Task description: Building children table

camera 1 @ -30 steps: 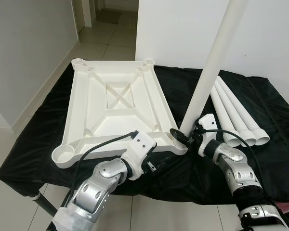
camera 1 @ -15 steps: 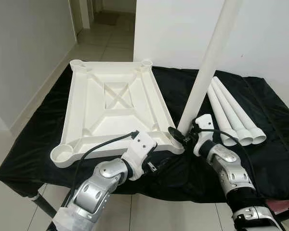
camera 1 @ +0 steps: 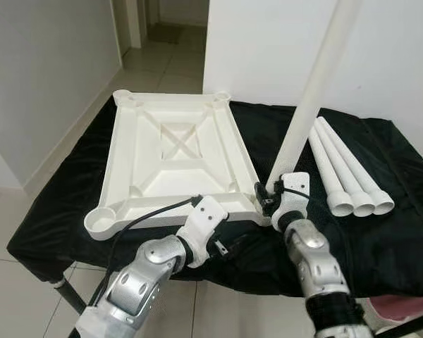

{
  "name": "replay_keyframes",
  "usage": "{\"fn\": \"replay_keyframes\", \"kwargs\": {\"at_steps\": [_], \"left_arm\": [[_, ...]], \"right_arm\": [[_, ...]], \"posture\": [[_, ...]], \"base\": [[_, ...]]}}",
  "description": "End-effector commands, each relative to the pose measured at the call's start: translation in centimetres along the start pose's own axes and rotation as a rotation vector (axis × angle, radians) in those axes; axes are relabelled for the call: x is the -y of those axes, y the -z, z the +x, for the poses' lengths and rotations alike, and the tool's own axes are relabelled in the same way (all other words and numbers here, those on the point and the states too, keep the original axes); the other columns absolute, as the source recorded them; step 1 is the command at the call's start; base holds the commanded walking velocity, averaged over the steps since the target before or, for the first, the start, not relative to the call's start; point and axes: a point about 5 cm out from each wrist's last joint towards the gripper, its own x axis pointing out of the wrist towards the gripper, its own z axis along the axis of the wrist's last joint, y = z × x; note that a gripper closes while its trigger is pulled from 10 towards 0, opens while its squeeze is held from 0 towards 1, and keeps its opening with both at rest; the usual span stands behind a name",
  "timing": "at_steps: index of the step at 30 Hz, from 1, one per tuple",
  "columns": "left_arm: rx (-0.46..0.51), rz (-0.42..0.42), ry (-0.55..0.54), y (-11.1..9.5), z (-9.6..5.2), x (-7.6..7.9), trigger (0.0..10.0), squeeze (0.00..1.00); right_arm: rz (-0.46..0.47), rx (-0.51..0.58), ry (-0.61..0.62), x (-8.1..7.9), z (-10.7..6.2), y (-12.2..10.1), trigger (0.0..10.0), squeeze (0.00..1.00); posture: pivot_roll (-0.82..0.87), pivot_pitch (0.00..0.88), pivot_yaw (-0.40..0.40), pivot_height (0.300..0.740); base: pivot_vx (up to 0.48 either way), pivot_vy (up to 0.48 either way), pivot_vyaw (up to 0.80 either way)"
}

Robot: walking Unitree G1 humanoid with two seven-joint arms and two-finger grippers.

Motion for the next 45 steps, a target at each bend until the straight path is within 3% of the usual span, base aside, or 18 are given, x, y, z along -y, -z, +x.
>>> {"fn": "replay_keyframes", "kwargs": {"at_steps": [1,11,12,20,23,24,25,29,32,35,44,45], "left_arm": [[0.000,0.006,0.026,-0.1,0.1,0.3,10.0,0.00],[0.001,0.004,0.021,-0.1,0.2,0.2,10.0,0.00],[0.001,0.007,0.020,-0.2,0.2,0.2,10.0,0.00],[0.004,0.006,0.016,-0.2,0.2,0.1,10.0,0.00],[0.005,0.002,0.015,-0.3,0.1,0.2,10.0,0.00],[0.005,0.002,0.015,-0.3,0.1,0.2,10.0,0.00],[0.004,0.003,0.018,-0.2,0.1,0.2,10.0,0.00],[0.003,0.003,0.021,-0.2,0.1,0.2,10.0,0.00],[0.002,0.005,0.019,-0.2,0.1,0.1,10.0,0.00],[0.003,0.006,0.020,-0.2,0.2,0.1,10.0,0.00],[0.009,0.010,0.022,-0.4,0.4,0.0,10.0,0.00],[0.010,0.011,0.021,-0.5,0.4,0.0,10.0,0.00]], "right_arm": [[-0.025,-0.081,0.059,0.2,-0.5,1.6,10.0,0.00],[-0.005,-0.087,0.096,-0.3,-0.7,1.2,10.0,0.00],[-0.002,-0.069,0.101,0.1,-0.7,0.8,10.0,1.00],[-0.012,-0.023,0.069,0.5,-0.7,0.1,10.0,1.00],[0.025,-0.008,-0.107,0.2,-0.6,-0.3,10.0,1.00],[0.025,-0.008,-0.107,0.2,-0.6,-0.3,10.0,1.00],[0.020,0.001,-0.156,0.2,-0.7,-0.4,10.0,0.01],[-0.002,0.015,-0.248,0.6,-0.7,-0.6,10.0,0.00],[-0.073,0.004,-0.418,1.5,-0.5,-0.6,10.0,0.00],[-0.113,0.012,-0.495,2.0,-0.3,-0.8,10.0,0.00],[-0.186,-0.013,-0.628,2.9,0.8,-0.8,10.0,0.00],[-0.198,-0.021,-0.635,3.0,1.1,-0.6,4.3,0.00]], "posture": [[0.01,0.026,-0.057,0.740],[0.01,0.025,-0.056,0.740],[0.01,0.028,-0.056,0.740],[0.00,0.040,-0.054,0.740],[0.00,0.045,-0.049,0.740],[0.00,0.045,-0.049,0.740],[0.00,0.046,-0.048,0.740],[0.00,0.046,-0.048,0.740],[-0.01,0.047,-0.049,0.740],[-0.01,0.043,-0.049,0.740],[0.00,0.035,-0.048,0.740],[0.00,0.035,-0.048,0.740]], "base": [[0.000,0.000,0.00],[0.000,0.000,0.00],[0.000,0.000,0.00],[0.000,0.000,0.00],[0.000,0.000,0.00],[0.000,0.000,0.00],[0.000,0.000,0.00],[0.000,0.000,0.00],[0.000,0.000,0.00],[0.000,0.000,0.00],[0.000,0.000,0.00],[0.000,0.000,0.00]]}}
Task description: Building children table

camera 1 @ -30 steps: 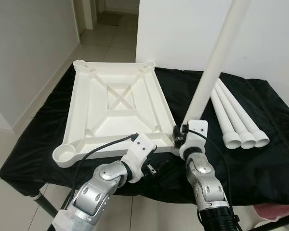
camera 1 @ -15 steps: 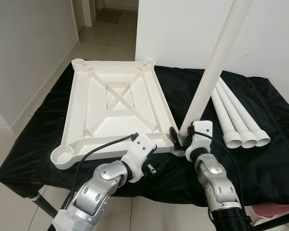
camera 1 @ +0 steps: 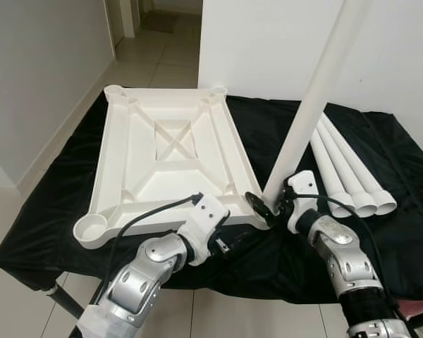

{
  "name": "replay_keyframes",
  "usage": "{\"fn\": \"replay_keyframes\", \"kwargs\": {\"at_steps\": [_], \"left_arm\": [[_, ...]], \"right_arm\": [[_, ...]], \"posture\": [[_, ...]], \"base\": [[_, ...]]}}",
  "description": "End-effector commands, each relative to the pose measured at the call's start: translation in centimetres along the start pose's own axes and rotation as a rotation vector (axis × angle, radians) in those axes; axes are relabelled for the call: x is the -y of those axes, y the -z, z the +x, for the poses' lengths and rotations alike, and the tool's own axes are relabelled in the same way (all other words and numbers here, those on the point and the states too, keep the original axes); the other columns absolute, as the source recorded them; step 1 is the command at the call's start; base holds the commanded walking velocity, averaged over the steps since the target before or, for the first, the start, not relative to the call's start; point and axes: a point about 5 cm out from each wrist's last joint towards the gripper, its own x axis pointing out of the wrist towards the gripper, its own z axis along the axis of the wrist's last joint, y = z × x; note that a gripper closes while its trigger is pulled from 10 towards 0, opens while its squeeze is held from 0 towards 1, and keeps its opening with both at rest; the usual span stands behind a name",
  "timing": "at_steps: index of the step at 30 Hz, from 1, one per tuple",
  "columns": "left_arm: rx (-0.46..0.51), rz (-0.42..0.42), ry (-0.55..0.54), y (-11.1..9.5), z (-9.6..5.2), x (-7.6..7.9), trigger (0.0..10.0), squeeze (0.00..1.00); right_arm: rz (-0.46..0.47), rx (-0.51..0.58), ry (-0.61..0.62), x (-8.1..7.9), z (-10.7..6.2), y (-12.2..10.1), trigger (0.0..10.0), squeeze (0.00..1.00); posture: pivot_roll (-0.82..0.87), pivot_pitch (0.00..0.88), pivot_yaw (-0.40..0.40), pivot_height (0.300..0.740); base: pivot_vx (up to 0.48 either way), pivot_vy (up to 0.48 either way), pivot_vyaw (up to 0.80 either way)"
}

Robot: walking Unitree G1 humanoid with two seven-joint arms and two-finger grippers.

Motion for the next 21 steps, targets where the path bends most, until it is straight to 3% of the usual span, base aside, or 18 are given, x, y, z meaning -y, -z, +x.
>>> {"fn": "replay_keyframes", "kwargs": {"at_steps": [1,3,4,14,15,16,17,19,21], "left_arm": [[-0.008,0.001,0.019,0.2,0.1,0.1,10.0,0.00],[-0.008,0.001,0.019,0.2,0.1,0.1,10.0,0.00],[-0.008,0.002,0.017,0.2,0.1,0.0,10.0,0.00],[-0.008,0.008,0.015,0.1,0.0,-0.1,10.0,0.00],[-0.008,0.008,0.016,0.0,0.0,-0.1,10.0,0.00],[-0.008,0.008,0.017,0.0,0.0,-0.1,10.0,0.00],[-0.009,0.009,0.019,0.1,0.0,-0.1,10.0,0.00],[-0.010,0.009,0.020,0.1,0.1,-0.1,10.0,0.00],[-0.010,0.007,0.023,0.1,0.1,0.1,10.0,0.00]], "right_arm": [[-0.009,-0.027,-0.029,-0.1,0.3,0.6,4.3,0.00],[-0.009,-0.027,-0.029,-0.1,0.3,0.6,4.3,0.00],[-0.006,-0.033,-0.041,-0.1,0.4,0.9,0.0,0.00],[0.011,-0.039,-0.075,-0.1,0.5,1.8,0.0,0.00],[0.013,-0.039,-0.071,-0.1,0.5,1.8,0.9,0.00],[0.016,-0.038,-0.063,0.0,0.5,1.9,0.9,0.00],[0.033,-0.030,-0.053,-0.1,0.5,1.9,10.0,0.00],[0.046,-0.024,-0.046,-0.1,0.5,1.9,10.0,0.00],[0.071,-0.015,0.036,-0.4,0.5,1.8,10.0,0.00]], "posture": [[0.00,0.035,-0.048,0.740],[0.00,0.035,-0.048,0.740],[0.00,0.033,-0.049,0.740],[0.00,0.030,-0.043,0.740],[0.00,0.030,-0.042,0.740],[0.00,0.030,-0.042,0.740],[0.00,0.030,-0.042,0.740],[0.00,0.032,-0.042,0.740],[0.00,0.035,-0.043,0.740]], "base": [[0.000,0.000,0.00],[0.000,0.000,0.00],[0.000,0.000,0.00],[0.000,0.000,0.00],[0.000,0.000,0.00],[0.000,0.000,0.00],[0.000,0.000,0.00],[0.000,0.000,0.00],[0.000,0.000,0.00]]}}
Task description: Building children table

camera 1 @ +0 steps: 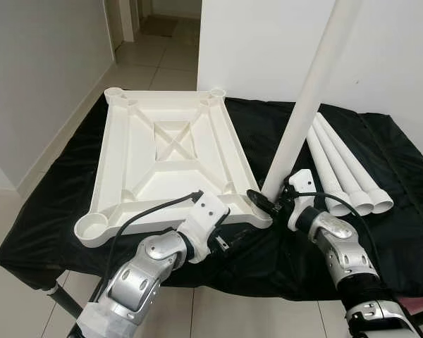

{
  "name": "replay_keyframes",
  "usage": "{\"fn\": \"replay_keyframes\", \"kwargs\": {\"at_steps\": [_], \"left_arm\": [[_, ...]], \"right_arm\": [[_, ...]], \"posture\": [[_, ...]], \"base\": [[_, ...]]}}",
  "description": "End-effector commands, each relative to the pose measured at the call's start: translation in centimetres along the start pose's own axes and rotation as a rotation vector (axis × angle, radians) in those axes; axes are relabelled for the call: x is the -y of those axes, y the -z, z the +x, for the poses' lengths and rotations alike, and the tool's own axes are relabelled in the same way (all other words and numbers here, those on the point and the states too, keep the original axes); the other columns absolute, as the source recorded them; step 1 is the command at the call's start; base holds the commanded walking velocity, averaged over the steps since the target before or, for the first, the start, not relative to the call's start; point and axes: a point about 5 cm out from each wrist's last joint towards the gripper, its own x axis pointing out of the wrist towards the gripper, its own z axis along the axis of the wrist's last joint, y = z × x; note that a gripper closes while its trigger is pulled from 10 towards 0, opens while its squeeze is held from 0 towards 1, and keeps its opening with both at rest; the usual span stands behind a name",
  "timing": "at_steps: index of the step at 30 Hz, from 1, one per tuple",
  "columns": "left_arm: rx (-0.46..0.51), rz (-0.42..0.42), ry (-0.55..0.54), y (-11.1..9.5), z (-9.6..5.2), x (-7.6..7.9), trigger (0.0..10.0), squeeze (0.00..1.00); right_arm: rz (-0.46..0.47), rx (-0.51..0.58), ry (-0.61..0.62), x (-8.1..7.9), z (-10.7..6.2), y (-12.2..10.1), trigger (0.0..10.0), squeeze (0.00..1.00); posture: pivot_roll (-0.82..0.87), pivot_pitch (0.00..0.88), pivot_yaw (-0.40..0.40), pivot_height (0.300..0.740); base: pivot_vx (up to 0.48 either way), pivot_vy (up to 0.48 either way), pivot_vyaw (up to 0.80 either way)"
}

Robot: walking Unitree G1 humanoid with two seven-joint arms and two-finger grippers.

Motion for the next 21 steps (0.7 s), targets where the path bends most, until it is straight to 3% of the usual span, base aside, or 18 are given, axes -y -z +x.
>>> {"fn": "replay_keyframes", "kwargs": {"at_steps": [1,11,14,17,21], "left_arm": [[-0.007,0.004,0.028,0.1,0.2,0.2,10.0,0.00],[-0.005,-0.001,0.028,0.1,0.3,0.4,10.0,0.00],[-0.005,-0.002,0.028,0.1,0.3,0.4,10.0,0.00],[-0.007,-0.002,0.027,0.2,0.2,0.4,10.0,0.00],[-0.006,-0.004,0.023,0.3,0.1,0.5,10.0,0.00]], "right_arm": [[0.021,-0.049,0.097,-0.3,0.0,1.0,10.0,0.00],[0.075,-0.043,0.396,-1.7,-0.3,1.0,10.0,0.00],[0.077,-0.047,0.437,-2.0,-0.4,1.0,10.0,0.00],[0.105,-0.057,0.608,-2.7,-0.9,1.2,10.0,0.00],[0.148,-0.054,0.709,-3.5,-1.1,1.0,10.0,0.00]], "posture": [[0.00,0.035,-0.043,0.740],[0.00,0.035,-0.051,0.740],[0.00,0.035,-0.053,0.740],[0.00,0.035,-0.060,0.740],[0.01,0.032,-0.065,0.740]], "base": [[0.000,0.000,0.00],[0.000,0.000,0.00],[0.000,0.000,0.00],[0.000,0.000,0.00],[0.000,0.000,0.00]]}}
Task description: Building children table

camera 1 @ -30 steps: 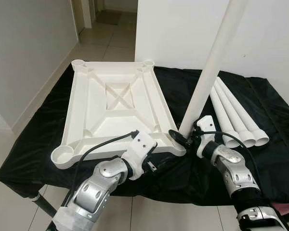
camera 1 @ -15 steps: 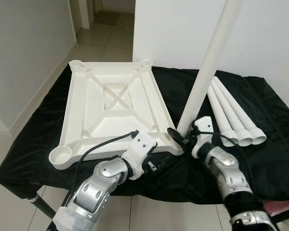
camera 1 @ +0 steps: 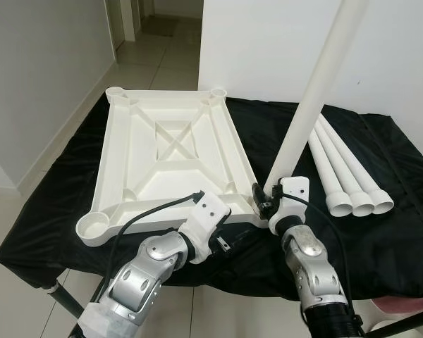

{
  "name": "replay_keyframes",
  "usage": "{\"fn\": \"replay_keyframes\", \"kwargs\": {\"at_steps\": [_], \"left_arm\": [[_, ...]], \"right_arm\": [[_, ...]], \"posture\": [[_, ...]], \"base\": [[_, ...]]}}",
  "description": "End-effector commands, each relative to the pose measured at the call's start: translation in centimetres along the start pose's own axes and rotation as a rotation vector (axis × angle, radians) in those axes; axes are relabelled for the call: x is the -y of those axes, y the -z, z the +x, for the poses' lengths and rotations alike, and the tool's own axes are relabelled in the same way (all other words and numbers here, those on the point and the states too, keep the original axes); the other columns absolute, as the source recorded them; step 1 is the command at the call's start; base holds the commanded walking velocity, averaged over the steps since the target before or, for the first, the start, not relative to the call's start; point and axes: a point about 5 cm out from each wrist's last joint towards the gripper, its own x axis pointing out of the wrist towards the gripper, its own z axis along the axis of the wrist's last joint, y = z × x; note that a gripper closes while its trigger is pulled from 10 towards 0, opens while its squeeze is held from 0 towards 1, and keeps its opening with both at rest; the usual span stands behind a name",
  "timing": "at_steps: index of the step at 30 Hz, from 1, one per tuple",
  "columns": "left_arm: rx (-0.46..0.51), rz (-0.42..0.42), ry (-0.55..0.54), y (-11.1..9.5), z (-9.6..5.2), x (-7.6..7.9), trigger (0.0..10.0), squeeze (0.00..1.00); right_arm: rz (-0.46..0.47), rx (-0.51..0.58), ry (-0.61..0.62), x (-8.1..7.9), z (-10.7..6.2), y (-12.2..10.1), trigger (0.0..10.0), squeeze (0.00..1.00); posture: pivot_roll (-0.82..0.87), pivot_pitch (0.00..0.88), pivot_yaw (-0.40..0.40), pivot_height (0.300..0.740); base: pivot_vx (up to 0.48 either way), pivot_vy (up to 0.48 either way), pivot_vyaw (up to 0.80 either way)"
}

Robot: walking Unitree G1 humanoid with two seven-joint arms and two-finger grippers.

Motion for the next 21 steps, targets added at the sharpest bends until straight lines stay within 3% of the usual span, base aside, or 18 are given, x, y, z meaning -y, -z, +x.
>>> {"fn": "replay_keyframes", "kwargs": {"at_steps": [1,10,11,21], "left_arm": [[-0.006,-0.003,0.018,0.3,0.1,0.3,10.0,0.00],[-0.005,-0.001,0.025,0.2,0.3,0.4,10.0,0.00],[-0.003,0.001,0.025,0.1,0.3,0.3,10.0,0.00],[-0.003,0.013,0.003,0.0,0.0,-0.3,10.0,0.00]], "right_arm": [[0.021,-0.075,0.119,0.6,-0.7,1.3,10.0,0.00],[0.046,-0.045,0.120,-0.7,-0.8,0.4,10.0,0.00],[0.058,-0.037,0.112,-0.4,-0.8,0.2,10.0,1.00],[0.063,0.043,0.090,0.1,-1.2,-1.0,10.0,0.96]], "posture": [[0.01,0.032,-0.065,0.740],[0.00,0.027,-0.062,0.740],[0.00,0.021,-0.063,0.740],[0.00,0.022,-0.071,0.740]], "base": [[0.000,0.000,0.00],[0.000,0.000,0.00],[0.000,0.000,0.00],[0.000,0.000,0.00]]}}
